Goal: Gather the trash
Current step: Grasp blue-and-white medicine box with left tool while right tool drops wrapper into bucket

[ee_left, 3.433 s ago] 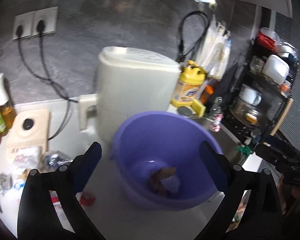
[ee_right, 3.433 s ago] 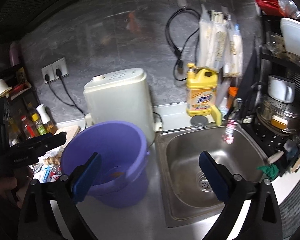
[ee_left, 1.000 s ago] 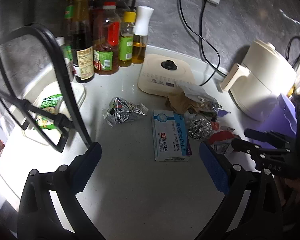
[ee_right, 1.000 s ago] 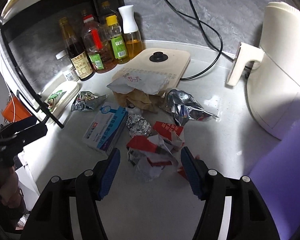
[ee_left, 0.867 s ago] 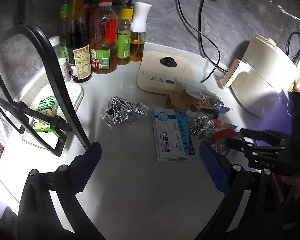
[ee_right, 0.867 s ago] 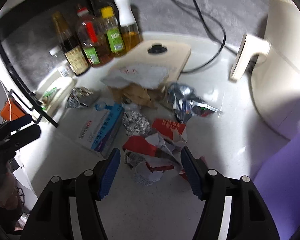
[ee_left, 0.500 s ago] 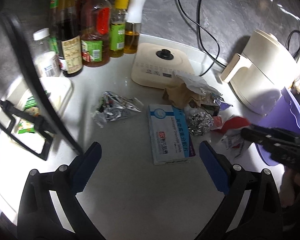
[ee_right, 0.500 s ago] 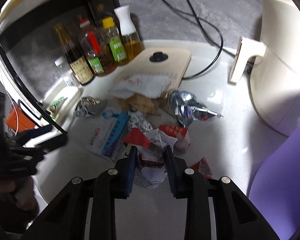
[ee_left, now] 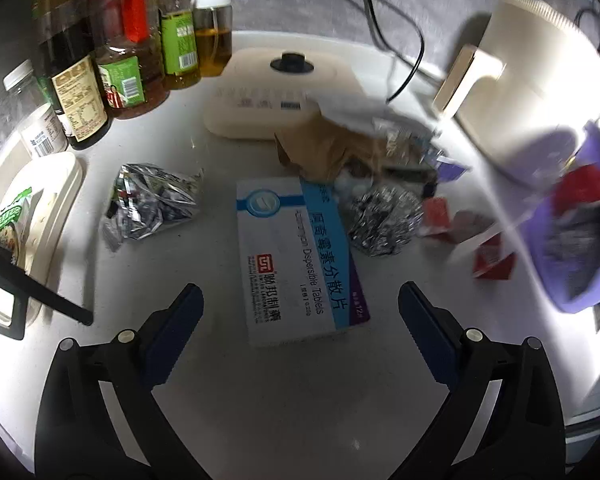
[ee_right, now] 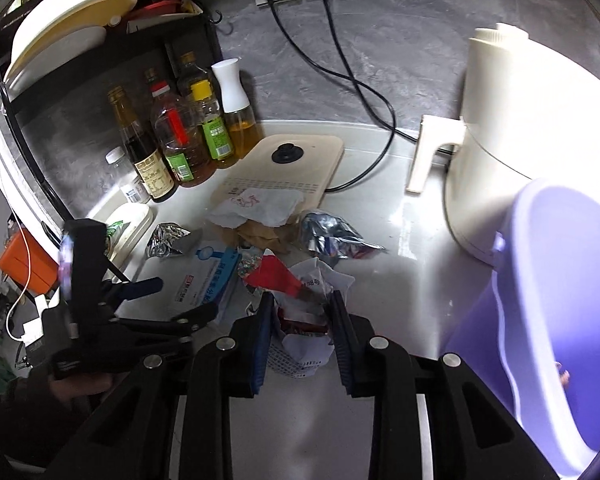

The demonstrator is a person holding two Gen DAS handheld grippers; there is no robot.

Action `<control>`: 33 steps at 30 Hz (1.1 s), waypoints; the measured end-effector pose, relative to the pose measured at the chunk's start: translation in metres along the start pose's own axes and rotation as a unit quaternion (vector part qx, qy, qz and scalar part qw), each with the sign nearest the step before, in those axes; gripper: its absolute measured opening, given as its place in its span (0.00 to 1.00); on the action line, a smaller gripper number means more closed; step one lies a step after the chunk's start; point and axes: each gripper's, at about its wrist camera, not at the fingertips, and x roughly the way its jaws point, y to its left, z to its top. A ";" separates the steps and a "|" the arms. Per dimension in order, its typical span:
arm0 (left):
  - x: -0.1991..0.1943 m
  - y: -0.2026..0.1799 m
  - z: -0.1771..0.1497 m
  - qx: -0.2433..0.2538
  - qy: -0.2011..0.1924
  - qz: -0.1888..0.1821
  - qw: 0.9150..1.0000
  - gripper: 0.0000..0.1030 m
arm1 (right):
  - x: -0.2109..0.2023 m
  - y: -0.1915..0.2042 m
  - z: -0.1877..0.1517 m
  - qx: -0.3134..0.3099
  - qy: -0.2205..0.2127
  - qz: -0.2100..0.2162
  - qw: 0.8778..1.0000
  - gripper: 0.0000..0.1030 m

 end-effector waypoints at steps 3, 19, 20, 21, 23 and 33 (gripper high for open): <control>0.012 -0.009 -0.002 0.018 0.007 0.044 0.999 0.94 | -0.008 -0.001 -0.003 -0.008 -0.009 -0.016 1.000 0.28; -0.027 -0.008 -0.016 -0.030 -0.028 0.067 0.997 0.62 | -0.020 0.002 -0.008 -0.022 -0.035 0.032 0.999 0.28; -0.036 -0.007 -0.019 -0.032 -0.037 0.063 0.997 0.62 | -0.021 0.004 -0.007 -0.024 -0.038 0.034 0.998 0.28; -0.041 -0.008 -0.020 -0.031 -0.043 0.064 0.997 0.62 | -0.022 0.007 -0.004 -0.028 -0.042 0.038 0.998 0.28; -0.056 -0.008 -0.023 -0.026 -0.057 0.067 0.996 0.61 | -0.023 0.012 -0.001 -0.031 -0.049 0.047 0.997 0.28; -0.121 -0.009 -0.019 -0.043 -0.114 0.064 0.990 0.61 | -0.047 0.022 0.010 -0.062 -0.089 0.066 0.992 0.28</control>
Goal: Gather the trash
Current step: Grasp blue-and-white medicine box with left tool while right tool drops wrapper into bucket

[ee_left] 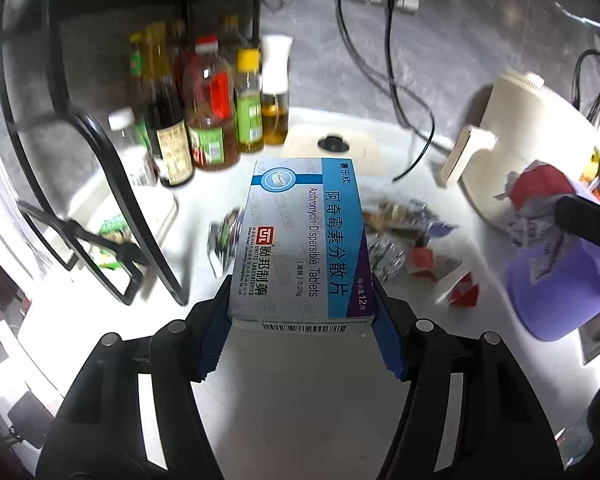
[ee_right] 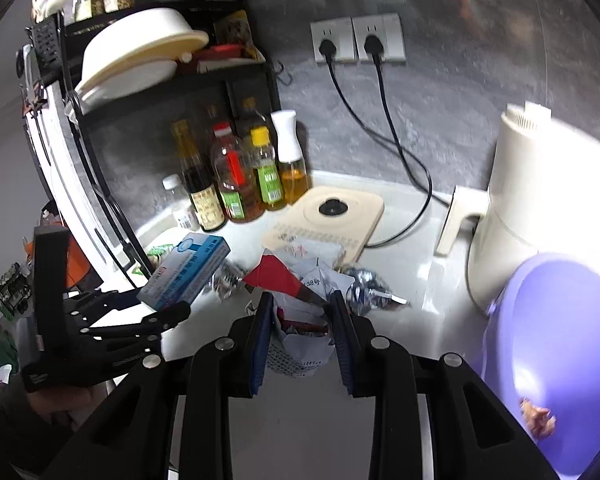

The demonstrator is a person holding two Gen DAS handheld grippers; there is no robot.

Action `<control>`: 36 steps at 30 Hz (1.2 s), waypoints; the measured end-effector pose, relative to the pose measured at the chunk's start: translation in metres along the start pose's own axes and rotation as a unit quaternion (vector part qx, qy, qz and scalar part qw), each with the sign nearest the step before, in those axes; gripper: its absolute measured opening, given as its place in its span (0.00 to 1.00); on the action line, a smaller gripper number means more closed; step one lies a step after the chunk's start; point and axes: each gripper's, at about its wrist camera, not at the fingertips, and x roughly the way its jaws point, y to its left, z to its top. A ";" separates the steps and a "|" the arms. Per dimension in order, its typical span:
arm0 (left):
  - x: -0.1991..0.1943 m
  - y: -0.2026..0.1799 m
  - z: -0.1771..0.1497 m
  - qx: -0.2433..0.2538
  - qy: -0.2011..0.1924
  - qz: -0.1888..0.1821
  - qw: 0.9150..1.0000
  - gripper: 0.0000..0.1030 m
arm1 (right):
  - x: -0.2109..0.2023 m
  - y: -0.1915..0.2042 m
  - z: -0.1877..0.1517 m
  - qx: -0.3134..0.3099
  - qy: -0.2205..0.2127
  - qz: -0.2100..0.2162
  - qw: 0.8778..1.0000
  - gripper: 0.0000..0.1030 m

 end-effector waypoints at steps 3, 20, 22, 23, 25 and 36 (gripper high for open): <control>-0.018 -0.004 0.010 0.001 -0.022 -0.002 1.000 0.62 | -0.014 -0.001 0.008 -0.010 -0.023 -0.004 1.000 0.28; -0.078 -0.060 0.045 0.019 -0.112 -0.027 0.993 0.62 | -0.106 -0.068 0.024 0.020 -0.108 -0.067 0.992 0.29; -0.081 -0.070 0.045 0.023 -0.114 -0.035 0.993 0.62 | -0.115 -0.080 0.020 0.027 -0.109 -0.077 0.991 0.29; -0.082 -0.076 0.045 0.025 -0.115 -0.039 0.992 0.62 | -0.120 -0.086 0.018 0.031 -0.110 -0.082 0.990 0.29; -0.084 -0.088 0.043 0.031 -0.118 -0.047 0.991 0.62 | -0.126 -0.096 0.014 0.038 -0.109 -0.089 0.989 0.29; -0.096 -0.141 0.027 0.046 -0.115 -0.068 0.990 0.62 | -0.138 -0.129 -0.013 0.040 -0.083 -0.112 0.989 0.59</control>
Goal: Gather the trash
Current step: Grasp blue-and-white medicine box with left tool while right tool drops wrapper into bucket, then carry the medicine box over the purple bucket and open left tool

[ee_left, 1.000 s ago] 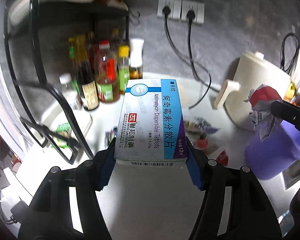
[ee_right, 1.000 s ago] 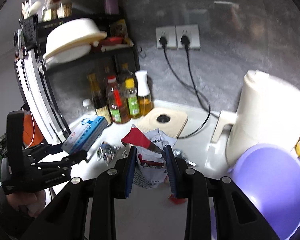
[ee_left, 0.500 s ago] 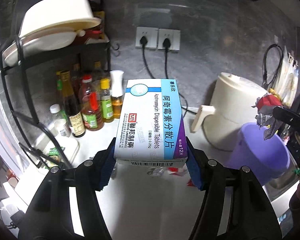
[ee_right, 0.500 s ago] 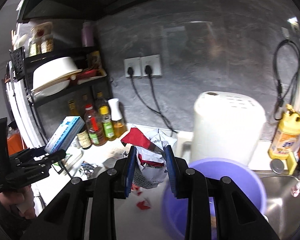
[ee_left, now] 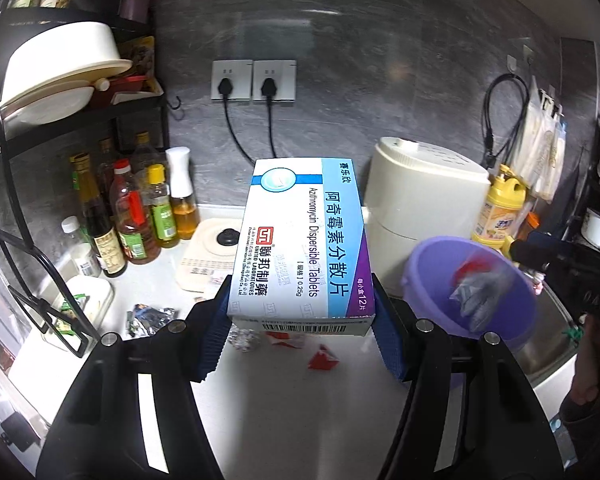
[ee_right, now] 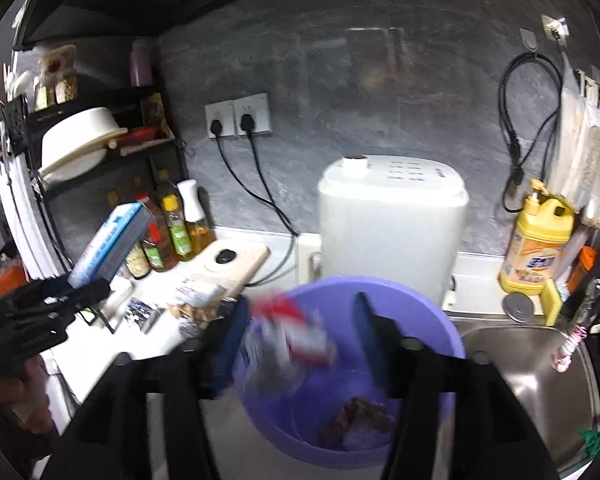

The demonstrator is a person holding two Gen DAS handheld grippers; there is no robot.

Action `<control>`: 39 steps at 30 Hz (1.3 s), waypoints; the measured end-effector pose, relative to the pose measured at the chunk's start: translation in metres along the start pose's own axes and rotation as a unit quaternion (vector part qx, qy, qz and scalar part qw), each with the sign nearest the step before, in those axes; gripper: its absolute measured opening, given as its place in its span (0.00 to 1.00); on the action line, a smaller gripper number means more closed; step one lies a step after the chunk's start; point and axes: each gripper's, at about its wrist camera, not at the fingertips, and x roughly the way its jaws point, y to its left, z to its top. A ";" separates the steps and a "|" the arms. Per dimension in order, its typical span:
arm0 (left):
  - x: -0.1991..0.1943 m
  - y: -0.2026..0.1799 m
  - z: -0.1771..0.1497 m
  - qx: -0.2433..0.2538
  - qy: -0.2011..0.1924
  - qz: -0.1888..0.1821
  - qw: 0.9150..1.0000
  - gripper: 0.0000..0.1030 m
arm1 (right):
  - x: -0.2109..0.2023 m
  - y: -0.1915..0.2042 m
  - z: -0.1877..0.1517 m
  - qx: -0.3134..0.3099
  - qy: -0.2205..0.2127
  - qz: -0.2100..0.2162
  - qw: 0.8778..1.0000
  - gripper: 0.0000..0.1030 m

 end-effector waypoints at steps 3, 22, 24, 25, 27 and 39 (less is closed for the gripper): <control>-0.004 -0.013 -0.003 -0.002 -0.001 -0.006 1.000 0.62 | -0.007 -0.010 -0.005 0.004 0.004 -0.004 1.000 0.67; 0.037 -0.139 -0.005 0.076 0.034 -0.107 0.991 0.62 | -0.077 -0.095 -0.041 0.059 -0.019 -0.046 0.997 0.72; 0.040 -0.145 -0.004 0.078 0.036 -0.105 0.991 0.74 | -0.076 -0.099 -0.040 0.055 -0.015 -0.048 0.997 0.72; 0.038 -0.144 -0.003 0.077 0.027 -0.099 0.992 0.84 | -0.077 -0.099 -0.040 0.052 -0.014 -0.048 0.997 0.72; 0.033 -0.137 -0.002 0.072 0.016 -0.091 0.993 0.87 | -0.077 -0.098 -0.037 0.047 -0.015 -0.046 0.998 0.72; 0.026 -0.045 -0.007 0.006 0.030 -0.007 1.000 0.93 | -0.037 -0.050 -0.026 0.024 0.000 0.016 1.000 0.75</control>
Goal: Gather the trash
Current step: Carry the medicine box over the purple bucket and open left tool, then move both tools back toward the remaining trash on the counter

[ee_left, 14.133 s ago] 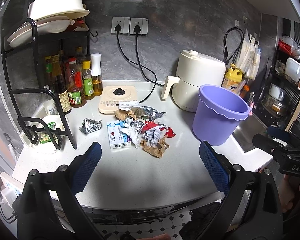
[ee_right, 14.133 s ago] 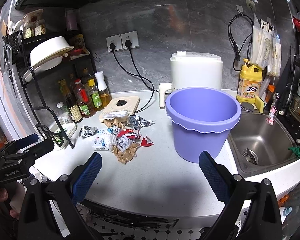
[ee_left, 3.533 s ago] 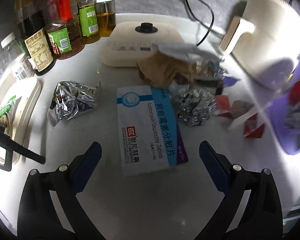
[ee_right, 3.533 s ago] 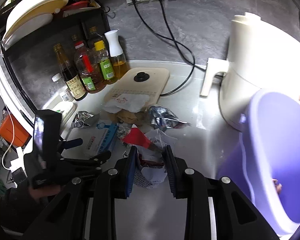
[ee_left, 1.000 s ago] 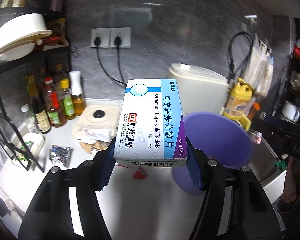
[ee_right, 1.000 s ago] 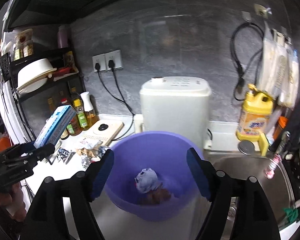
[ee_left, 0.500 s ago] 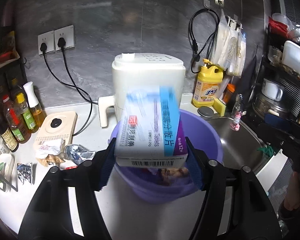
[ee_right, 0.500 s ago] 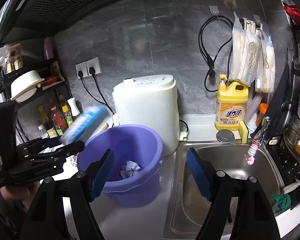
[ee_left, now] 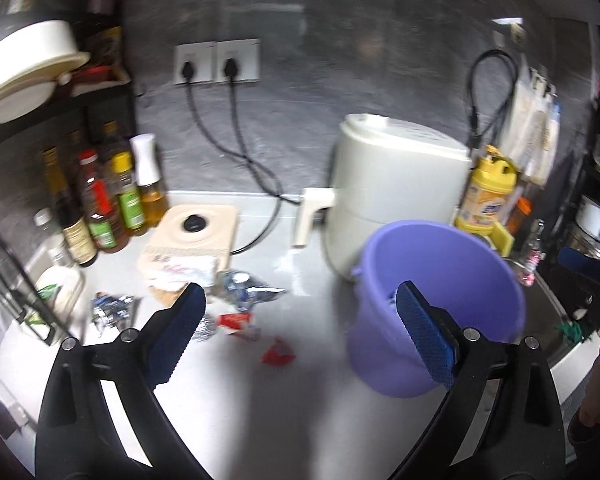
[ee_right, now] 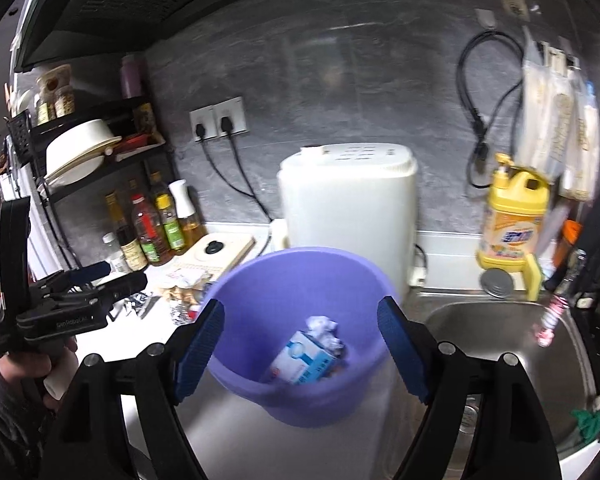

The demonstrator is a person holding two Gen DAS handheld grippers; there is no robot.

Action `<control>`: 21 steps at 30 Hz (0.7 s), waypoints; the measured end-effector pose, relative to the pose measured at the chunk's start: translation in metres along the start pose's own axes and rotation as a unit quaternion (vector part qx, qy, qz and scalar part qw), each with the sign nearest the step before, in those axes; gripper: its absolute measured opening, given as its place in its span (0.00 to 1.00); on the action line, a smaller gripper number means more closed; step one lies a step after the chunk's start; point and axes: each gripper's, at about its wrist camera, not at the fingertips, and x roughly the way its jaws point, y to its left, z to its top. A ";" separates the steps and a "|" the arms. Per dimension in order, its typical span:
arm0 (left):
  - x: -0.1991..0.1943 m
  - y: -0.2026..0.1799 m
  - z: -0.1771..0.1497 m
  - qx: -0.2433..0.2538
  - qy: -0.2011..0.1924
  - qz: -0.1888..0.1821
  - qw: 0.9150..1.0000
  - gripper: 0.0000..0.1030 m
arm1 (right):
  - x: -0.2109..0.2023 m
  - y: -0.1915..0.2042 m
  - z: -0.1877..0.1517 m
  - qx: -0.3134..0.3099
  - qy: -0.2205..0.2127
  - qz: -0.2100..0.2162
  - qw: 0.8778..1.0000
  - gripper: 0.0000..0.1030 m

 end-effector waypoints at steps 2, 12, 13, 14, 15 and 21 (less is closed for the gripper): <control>-0.002 0.013 -0.003 -0.005 0.002 0.011 1.000 0.94 | 0.009 0.012 0.004 -0.003 0.001 0.012 1.000 0.77; -0.008 0.080 -0.005 -0.027 0.010 0.064 0.998 0.94 | 0.045 0.073 0.016 -0.024 0.005 0.060 0.998 0.81; -0.009 0.087 -0.005 -0.029 0.010 0.068 0.997 0.94 | 0.048 0.079 0.017 -0.026 0.004 0.066 0.997 0.81; -0.010 0.093 -0.005 -0.031 0.011 0.071 0.997 0.94 | 0.051 0.085 0.019 -0.028 0.004 0.070 0.997 0.81; -0.011 0.099 -0.005 -0.033 0.011 0.074 0.997 0.94 | 0.054 0.092 0.019 -0.031 0.003 0.074 0.997 0.81; -0.013 0.132 -0.006 -0.039 0.013 0.093 0.995 0.94 | 0.077 0.129 0.023 -0.042 0.015 0.099 0.994 0.79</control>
